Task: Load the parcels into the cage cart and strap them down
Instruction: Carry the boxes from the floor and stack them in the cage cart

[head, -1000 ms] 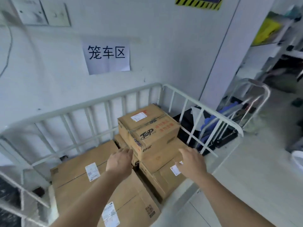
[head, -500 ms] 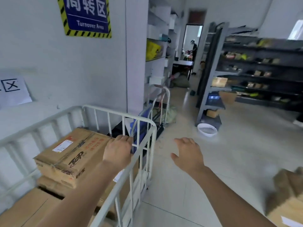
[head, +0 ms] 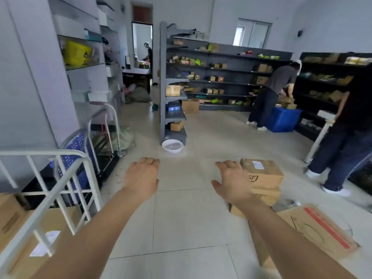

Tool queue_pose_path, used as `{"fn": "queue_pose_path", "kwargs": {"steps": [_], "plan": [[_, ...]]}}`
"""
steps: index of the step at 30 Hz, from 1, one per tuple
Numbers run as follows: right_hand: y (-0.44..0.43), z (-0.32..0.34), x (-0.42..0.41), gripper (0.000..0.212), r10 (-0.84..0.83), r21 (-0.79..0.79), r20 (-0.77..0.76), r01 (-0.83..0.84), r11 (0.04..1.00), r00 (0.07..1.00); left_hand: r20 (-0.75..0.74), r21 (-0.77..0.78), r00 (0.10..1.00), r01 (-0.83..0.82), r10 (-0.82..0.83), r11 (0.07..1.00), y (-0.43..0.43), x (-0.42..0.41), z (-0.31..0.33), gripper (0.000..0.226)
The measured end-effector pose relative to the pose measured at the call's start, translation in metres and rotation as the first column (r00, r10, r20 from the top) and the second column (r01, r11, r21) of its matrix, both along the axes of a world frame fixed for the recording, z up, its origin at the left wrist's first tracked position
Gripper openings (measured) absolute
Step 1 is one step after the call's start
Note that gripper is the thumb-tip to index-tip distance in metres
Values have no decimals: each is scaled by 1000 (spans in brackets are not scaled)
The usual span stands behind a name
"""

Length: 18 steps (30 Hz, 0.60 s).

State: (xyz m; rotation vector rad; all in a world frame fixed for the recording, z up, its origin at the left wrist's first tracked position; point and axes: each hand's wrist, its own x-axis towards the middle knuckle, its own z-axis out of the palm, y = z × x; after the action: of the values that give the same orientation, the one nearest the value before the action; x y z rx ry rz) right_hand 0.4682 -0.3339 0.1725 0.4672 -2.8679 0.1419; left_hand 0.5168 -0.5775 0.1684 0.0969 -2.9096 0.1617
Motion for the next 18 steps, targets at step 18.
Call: {"fn": "queue_pose_path", "kwargs": {"steps": [18], "plan": [[334, -47, -7, 57, -635, 45, 126, 635, 771, 762, 89, 50, 818, 566, -569, 823, 337, -161, -49, 47]]}}
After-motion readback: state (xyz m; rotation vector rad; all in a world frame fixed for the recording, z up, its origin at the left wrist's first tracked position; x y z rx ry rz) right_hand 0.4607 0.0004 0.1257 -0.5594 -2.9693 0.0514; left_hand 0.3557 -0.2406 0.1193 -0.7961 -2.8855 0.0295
